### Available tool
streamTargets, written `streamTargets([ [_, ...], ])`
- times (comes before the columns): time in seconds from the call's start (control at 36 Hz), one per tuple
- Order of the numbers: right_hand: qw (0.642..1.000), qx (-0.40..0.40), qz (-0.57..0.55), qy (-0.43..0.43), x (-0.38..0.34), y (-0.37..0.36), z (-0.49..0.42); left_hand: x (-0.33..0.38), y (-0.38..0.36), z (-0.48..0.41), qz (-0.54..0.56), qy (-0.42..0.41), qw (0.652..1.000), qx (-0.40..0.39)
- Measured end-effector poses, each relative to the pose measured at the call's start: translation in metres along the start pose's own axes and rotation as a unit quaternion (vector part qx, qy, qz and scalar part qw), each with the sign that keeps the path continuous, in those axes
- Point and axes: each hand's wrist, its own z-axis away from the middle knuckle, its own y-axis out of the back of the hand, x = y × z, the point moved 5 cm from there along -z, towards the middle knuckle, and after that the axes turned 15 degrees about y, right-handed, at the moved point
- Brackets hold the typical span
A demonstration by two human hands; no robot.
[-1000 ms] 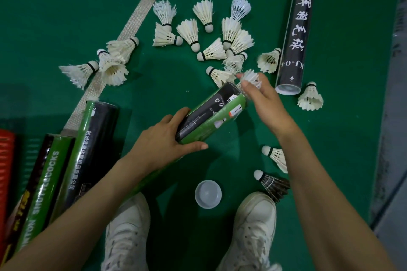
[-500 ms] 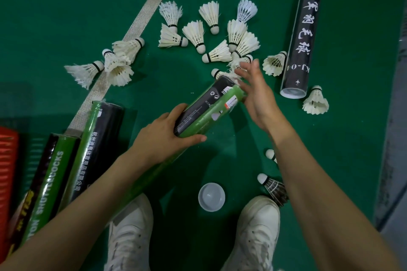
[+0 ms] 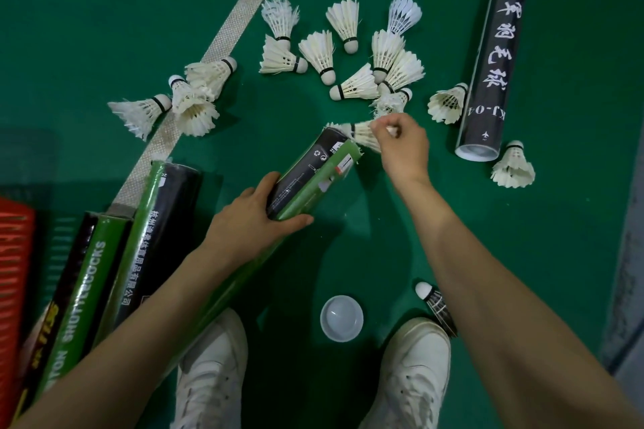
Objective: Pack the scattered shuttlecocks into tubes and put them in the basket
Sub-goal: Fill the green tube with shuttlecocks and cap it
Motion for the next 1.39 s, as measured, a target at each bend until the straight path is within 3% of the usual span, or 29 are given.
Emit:
streamTargets([
  [0.11,0.998,-0.004,-0.020,0.062,-0.013,0.016,0.007,-0.001,-0.002,0.001,0.018,-0.015,0.999,-0.022],
  [0.22,0.993,-0.102,-0.051,0.037,-0.020,0.022,0.015,0.002,-0.004,0.005,0.051,-0.047,0.996,-0.064],
  [0.33,0.986,-0.147,-0.070,0.034,-0.030,0.027,0.027,0.012,-0.005,0.013,0.066,-0.077,0.991,-0.089],
  [0.44,0.984,-0.153,-0.084,0.027,-0.035,0.036,0.036,0.016,-0.003,0.019,0.061,-0.090,0.991,-0.083],
  [0.61,0.953,-0.277,-0.123,-0.012,-0.031,0.023,0.063,0.024,-0.005,0.024,0.005,-0.095,0.993,-0.069],
  [0.69,0.967,-0.229,-0.108,-0.027,-0.014,0.028,0.059,0.032,-0.013,0.024,-0.014,-0.092,0.994,-0.064],
  [0.81,0.994,-0.056,-0.081,-0.039,0.018,0.048,0.057,0.048,-0.034,0.020,-0.052,-0.091,0.992,-0.075],
  [0.92,0.996,0.019,-0.049,-0.070,0.057,0.073,0.055,0.069,-0.055,0.018,-0.116,-0.111,0.984,-0.074],
  [1.08,0.969,0.224,-0.030,-0.103,0.089,0.134,0.031,0.103,-0.068,0.011,-0.166,-0.134,0.974,-0.073],
  [1.17,0.961,0.233,-0.030,-0.148,0.102,0.150,0.016,0.112,-0.070,0.007,-0.180,-0.138,0.972,-0.067],
  [1.39,0.965,0.127,0.057,-0.224,0.118,0.162,-0.007,0.106,-0.079,0.003,-0.213,-0.125,0.966,-0.069],
])
